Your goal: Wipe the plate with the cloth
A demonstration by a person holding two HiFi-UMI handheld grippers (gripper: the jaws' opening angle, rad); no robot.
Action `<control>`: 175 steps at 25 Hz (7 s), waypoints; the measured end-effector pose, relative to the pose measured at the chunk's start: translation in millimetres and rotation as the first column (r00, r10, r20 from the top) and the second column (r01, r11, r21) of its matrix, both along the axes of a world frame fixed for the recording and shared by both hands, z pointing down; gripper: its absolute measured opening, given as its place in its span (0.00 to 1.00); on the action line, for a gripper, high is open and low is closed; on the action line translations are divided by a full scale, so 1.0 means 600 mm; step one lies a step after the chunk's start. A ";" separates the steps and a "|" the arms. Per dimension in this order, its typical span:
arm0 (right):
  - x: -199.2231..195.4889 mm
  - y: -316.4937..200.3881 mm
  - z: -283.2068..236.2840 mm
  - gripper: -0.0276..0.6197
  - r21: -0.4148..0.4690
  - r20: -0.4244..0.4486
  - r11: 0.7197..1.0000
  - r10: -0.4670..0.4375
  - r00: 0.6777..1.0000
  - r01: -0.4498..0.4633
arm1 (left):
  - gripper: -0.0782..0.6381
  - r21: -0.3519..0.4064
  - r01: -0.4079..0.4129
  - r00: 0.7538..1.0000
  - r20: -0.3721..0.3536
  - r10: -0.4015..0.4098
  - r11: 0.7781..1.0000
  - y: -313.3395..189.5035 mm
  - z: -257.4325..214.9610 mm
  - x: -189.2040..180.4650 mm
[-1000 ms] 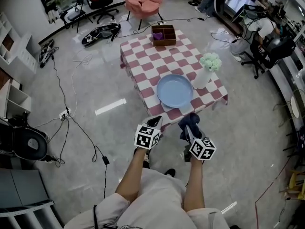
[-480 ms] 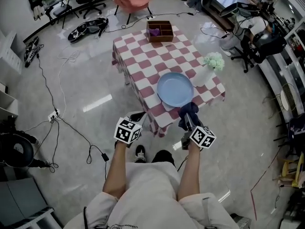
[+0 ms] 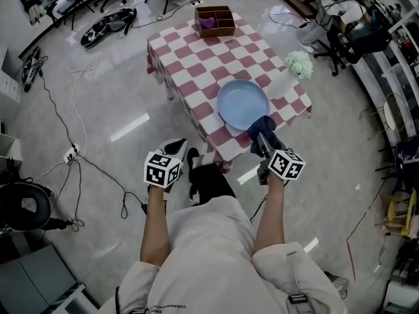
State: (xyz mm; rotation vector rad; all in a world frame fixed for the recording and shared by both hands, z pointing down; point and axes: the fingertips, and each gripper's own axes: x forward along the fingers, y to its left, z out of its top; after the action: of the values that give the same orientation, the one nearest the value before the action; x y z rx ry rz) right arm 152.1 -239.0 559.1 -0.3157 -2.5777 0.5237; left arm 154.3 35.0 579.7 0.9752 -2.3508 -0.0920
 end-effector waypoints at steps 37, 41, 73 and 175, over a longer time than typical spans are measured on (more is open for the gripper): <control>-0.320 -0.079 0.040 0.21 -0.030 -0.053 0.979 0.201 0.978 -0.202 | 0.12 -0.164 -0.412 0.909 -0.142 0.392 0.896 -0.176 0.028 -0.453; -0.320 -0.080 0.035 0.21 0.050 -0.081 0.985 0.170 0.982 -0.166 | 0.12 -0.156 -0.464 0.884 -0.145 0.444 0.872 -0.229 0.022 -0.469; -0.062 0.031 0.034 0.22 0.142 -0.139 0.611 0.791 0.596 -0.779 | 0.17 0.009 -0.785 0.542 -0.476 0.693 0.619 -0.430 0.217 -0.437; -0.367 0.160 0.120 0.23 0.503 -0.229 0.524 0.848 0.479 -0.687 | 0.15 0.105 -0.872 0.475 -0.057 0.878 0.479 -0.224 -0.013 -0.646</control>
State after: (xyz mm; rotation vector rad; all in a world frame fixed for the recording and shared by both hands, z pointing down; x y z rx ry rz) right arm -67.9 -143.0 631.1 1.0831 -2.1311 0.3480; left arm -233.2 -99.2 572.1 2.0439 -1.4707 0.1957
